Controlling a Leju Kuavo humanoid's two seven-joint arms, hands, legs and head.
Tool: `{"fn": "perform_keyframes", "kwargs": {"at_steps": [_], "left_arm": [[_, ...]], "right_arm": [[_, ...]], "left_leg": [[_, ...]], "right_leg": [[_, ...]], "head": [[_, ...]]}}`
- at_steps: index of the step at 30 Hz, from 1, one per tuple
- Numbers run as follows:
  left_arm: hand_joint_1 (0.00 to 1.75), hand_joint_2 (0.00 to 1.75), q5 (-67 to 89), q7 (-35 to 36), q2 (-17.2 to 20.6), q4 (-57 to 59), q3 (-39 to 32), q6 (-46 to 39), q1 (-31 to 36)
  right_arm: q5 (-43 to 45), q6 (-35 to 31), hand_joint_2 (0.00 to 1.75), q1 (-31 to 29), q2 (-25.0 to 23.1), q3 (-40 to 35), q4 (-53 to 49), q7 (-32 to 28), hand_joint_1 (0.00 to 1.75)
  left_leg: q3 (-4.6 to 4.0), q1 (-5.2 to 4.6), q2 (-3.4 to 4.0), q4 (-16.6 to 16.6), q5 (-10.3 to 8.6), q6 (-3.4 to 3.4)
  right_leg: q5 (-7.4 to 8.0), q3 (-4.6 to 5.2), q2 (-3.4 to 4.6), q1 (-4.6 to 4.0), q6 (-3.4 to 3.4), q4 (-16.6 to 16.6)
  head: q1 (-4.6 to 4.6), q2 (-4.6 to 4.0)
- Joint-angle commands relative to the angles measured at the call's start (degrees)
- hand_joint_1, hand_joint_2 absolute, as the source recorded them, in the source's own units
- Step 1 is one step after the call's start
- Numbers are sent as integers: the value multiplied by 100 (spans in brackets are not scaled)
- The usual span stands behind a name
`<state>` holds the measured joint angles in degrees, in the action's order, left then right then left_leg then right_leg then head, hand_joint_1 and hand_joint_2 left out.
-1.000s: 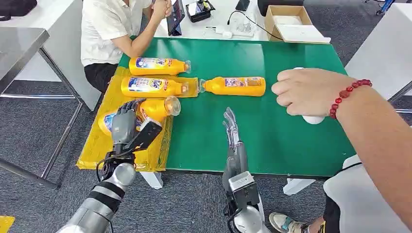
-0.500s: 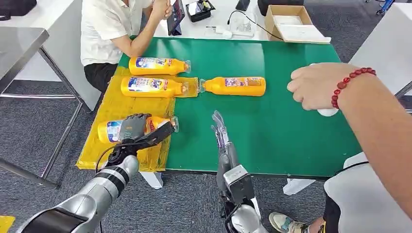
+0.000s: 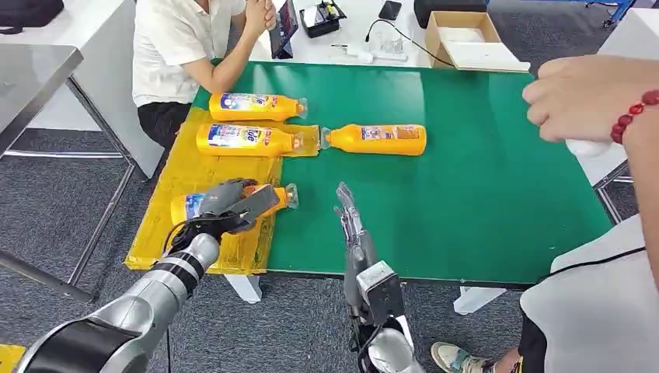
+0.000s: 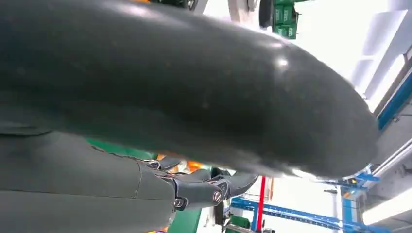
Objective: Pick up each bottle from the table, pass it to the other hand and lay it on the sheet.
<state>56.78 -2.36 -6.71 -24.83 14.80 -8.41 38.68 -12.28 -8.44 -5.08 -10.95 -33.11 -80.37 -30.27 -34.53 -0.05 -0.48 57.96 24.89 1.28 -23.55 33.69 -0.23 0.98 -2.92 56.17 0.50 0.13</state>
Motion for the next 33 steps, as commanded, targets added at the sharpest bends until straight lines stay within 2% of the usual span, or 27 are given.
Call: {"fn": "perform_keyframes", "kwargs": {"at_steps": [1,4,11,13,15,18,21,23,27,28,32,33], "left_arm": [[0,175,7,-379,-132,-321,456,217,-16],[0,175,10,-292,-125,-652,778,278,-39],[0,175,-23,-273,-88,-658,830,267,-53],[0,175,-130,-392,-32,-809,1041,297,-42],[0,175,-506,-572,-12,-1138,942,300,-155],[0,175,-1178,-767,140,-1944,884,365,-444],[0,175,-1704,-917,282,-2825,742,-89,-846],[0,175,-2513,-1318,267,-3603,349,-342,-1282],[0,175,-4548,-1794,131,-5153,-343,-132,-2114],[0,175,-4800,-1738,143,-5352,-372,-133,-2229],[0,175,-5169,-1754,171,-5678,-249,-553,-2434],[0,175,-5488,-1801,99,-5780,-185,-569,-2490]], "right_arm": [[23,68,0,-20,90,86,355,-42,0],[4,103,0,25,98,110,299,-58,0],[-6,112,0,23,97,108,304,-61,0],[-25,145,0,47,101,122,293,-58,0],[-30,154,0,73,103,133,314,-60,0],[-64,175,0,120,122,132,374,-60,0],[-86,162,0,202,139,125,355,-74,0],[-116,119,0,259,165,104,315,-93,0],[40,-166,0,478,88,267,138,-277,0],[64,-222,0,527,77,273,77,-287,0],[494,-265,0,593,86,312,-7,-253,0],[957,-60,0,636,63,401,-76,-394,0]], "left_leg": [[16,6,9,-2,7,-6],[23,9,-9,-3,8,-11],[-4,2,5,-4,2,-5],[17,8,8,-2,12,-11],[4,6,4,-1,7,-8],[-5,4,11,-2,5,-5],[-9,4,17,-4,5,-5],[-2,3,18,-6,8,-7],[10,5,36,-2,20,-10],[-14,3,25,-3,11,-6],[-16,5,20,0,11,-8],[-7,5,21,1,15,-9]], "right_leg": [[-3,-15,5,-8,11,-6],[-10,-29,-13,-11,18,-9],[-1,7,3,-5,7,-6],[-8,-14,4,-11,16,-7],[-5,-1,1,-9,12,-4],[0,8,9,-6,7,-5],[1,12,14,-5,7,-7],[-2,6,16,-5,10,-7],[-9,0,33,-7,14,-3],[-2,21,22,-5,7,-4],[-6,23,16,-6,10,-2],[-10,15,16,-7,13,-1]], "head": [[0,0],[0,0],[2,0],[0,0],[0,0],[0,0],[0,0],[2,0],[2,0],[0,0],[2,0],[2,0]]}}
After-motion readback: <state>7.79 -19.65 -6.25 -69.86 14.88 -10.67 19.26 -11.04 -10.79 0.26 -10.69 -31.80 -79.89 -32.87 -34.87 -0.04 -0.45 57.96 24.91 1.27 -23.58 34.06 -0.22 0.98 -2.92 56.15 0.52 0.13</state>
